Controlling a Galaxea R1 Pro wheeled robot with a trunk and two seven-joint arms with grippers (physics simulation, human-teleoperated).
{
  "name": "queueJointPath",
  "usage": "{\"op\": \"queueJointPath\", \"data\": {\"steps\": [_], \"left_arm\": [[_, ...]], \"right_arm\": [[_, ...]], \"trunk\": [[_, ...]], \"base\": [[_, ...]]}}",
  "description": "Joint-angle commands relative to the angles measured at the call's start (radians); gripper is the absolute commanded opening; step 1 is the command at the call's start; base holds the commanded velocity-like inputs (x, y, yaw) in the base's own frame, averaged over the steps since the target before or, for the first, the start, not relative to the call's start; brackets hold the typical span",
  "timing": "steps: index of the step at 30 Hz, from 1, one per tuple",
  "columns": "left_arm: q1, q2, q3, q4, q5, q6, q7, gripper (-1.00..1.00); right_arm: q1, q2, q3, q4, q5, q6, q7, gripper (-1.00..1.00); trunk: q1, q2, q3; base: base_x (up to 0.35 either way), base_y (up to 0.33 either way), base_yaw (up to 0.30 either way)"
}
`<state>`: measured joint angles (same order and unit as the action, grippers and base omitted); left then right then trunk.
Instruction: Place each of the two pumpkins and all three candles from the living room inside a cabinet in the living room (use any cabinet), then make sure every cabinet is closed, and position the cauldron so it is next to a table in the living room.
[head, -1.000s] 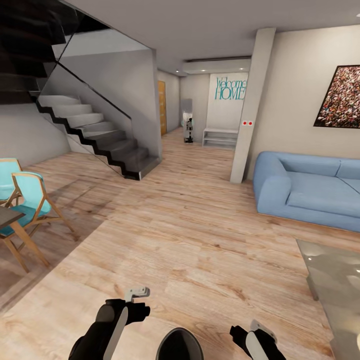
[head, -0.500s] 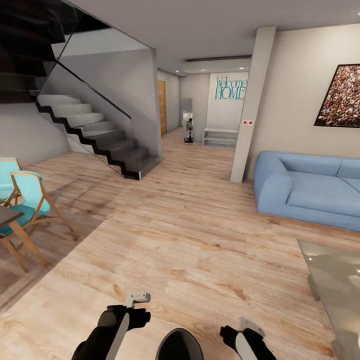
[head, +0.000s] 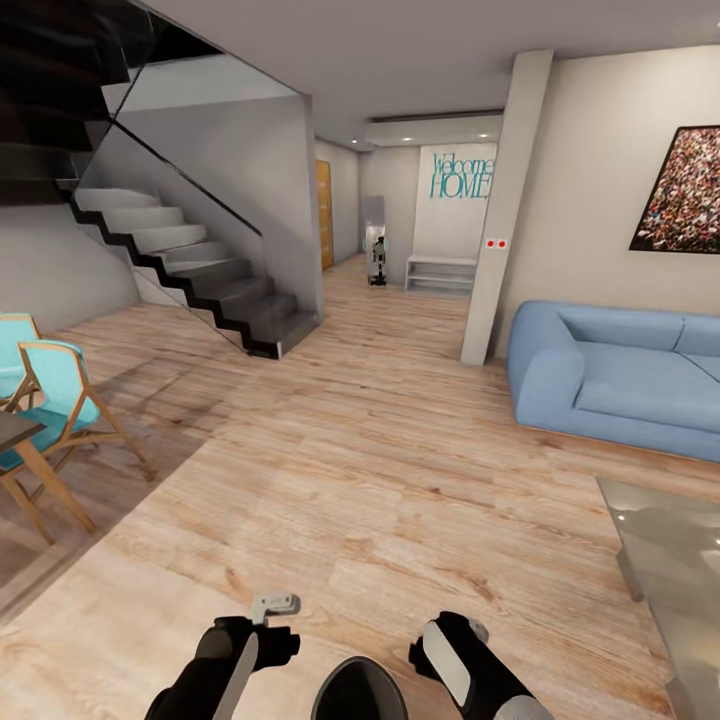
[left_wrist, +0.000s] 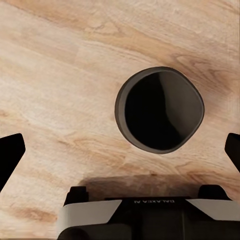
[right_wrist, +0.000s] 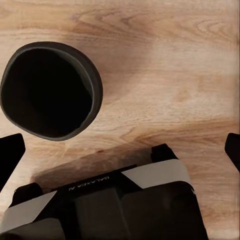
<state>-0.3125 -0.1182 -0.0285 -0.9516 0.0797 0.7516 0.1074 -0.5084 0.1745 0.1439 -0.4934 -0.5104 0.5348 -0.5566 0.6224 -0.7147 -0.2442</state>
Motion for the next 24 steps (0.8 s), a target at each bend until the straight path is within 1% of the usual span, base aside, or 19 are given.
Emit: {"op": "queueJointPath", "data": {"steps": [1, 10, 14, 17, 19, 22, 24], "left_arm": [[0.0, 0.0, 0.0, 0.001, 0.0, 0.0, 0.0, 1.0], [0.001, 0.002, 0.001, 0.012, 0.0, 0.004, 0.0, 1.0], [0.0, 0.002, 0.001, 0.058, 0.001, -0.002, -0.002, 1.0], [0.0, 0.002, 0.001, 0.07, 0.001, -0.003, -0.004, 1.0], [0.0, 0.002, 0.001, 0.083, 0.002, -0.005, -0.006, 1.0], [0.0, 0.002, 0.001, 0.1, 0.004, -0.009, -0.009, 1.0], [0.0, 0.001, 0.001, 0.104, 0.004, -0.014, -0.01, 1.0]], "right_arm": [[-0.002, 0.0, 0.0, 0.004, 0.0, 0.0, -0.001, 1.0], [-0.007, 0.0, 0.001, 0.021, 0.001, 0.005, 0.0, 1.0], [-0.006, 0.0, 0.005, 0.024, 0.0, 0.005, 0.004, 1.0], [-0.006, 0.0, 0.007, 0.039, 0.001, 0.004, 0.007, 1.0], [-0.005, 0.0, 0.008, 0.047, 0.002, 0.003, 0.021, 1.0], [-0.004, 0.0, 0.011, 0.05, 0.003, 0.002, 0.07, 1.0], [-0.004, 0.0, 0.026, 0.051, 0.004, 0.001, 0.092, 1.0]], "trunk": [[0.004, -0.007, -0.003], [0.038, -0.07, -0.031], [0.054, -0.098, -0.044], [0.065, -0.119, -0.053], [0.073, -0.133, -0.06], [0.084, -0.154, -0.069], [0.092, -0.168, -0.075]], "base": [[0.0, 0.0, 0.0], [0.0, 0.0, 0.0], [0.0, 0.0, 0.0], [0.0, 0.0, 0.0], [0.0, 0.0, 0.0], [0.0, 0.0, 0.0], [0.0, 0.0, 0.0]]}}
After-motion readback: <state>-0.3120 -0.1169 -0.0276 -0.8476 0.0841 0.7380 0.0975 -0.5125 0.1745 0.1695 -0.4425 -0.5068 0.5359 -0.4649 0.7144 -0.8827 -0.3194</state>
